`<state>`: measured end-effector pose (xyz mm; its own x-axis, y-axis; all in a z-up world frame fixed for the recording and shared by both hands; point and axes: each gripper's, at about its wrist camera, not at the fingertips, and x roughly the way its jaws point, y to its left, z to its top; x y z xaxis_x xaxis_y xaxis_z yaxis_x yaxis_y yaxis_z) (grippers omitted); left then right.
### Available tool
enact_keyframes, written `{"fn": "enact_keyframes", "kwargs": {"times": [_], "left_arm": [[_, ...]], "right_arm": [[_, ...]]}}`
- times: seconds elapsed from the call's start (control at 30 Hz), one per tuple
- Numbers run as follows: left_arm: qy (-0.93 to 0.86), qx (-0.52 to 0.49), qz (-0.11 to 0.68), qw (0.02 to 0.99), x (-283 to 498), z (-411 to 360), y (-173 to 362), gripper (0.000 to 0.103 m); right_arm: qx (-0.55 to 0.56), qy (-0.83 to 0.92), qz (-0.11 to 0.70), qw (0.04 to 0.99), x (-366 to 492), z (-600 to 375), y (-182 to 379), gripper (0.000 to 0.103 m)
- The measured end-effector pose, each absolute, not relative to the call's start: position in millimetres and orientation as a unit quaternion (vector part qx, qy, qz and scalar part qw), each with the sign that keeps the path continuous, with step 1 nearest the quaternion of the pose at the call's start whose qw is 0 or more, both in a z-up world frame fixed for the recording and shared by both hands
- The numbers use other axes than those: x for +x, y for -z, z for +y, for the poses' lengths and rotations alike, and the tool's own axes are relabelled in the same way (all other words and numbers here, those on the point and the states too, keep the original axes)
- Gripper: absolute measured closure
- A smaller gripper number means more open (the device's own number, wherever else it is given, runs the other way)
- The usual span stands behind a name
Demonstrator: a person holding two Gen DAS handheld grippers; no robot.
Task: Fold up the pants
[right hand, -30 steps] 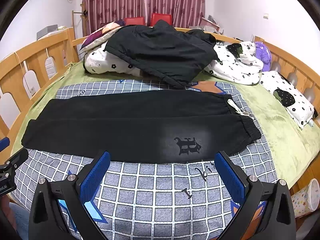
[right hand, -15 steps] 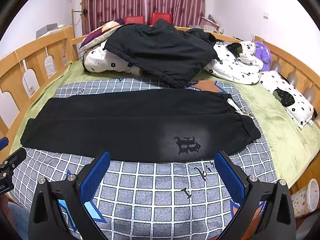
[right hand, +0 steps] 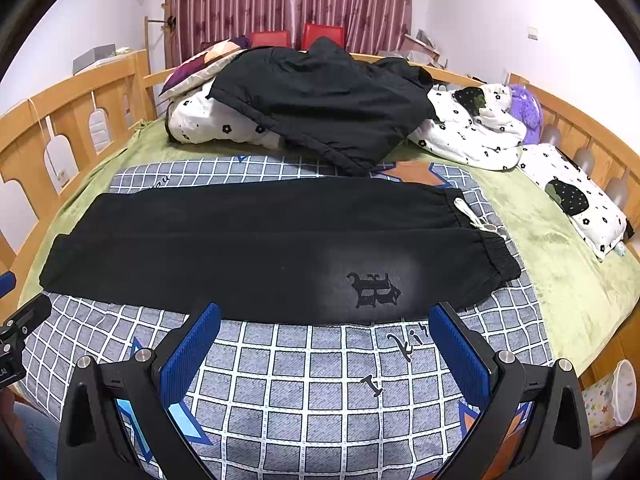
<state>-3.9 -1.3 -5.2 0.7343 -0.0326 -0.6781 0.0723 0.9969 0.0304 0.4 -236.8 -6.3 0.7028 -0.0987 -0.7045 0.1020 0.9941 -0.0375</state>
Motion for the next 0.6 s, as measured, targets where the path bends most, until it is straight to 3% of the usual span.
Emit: {"fn": "enact_keyframes", "kwargs": {"times": [0.6], "left_arm": [[0.039,0.017,0.361,0.932,-7.6,-2.1,2.6,0.003]], "right_arm": [[-0.001,0.057,0.383,0.922,-0.1,-231.4,5.9,0.001]]}}
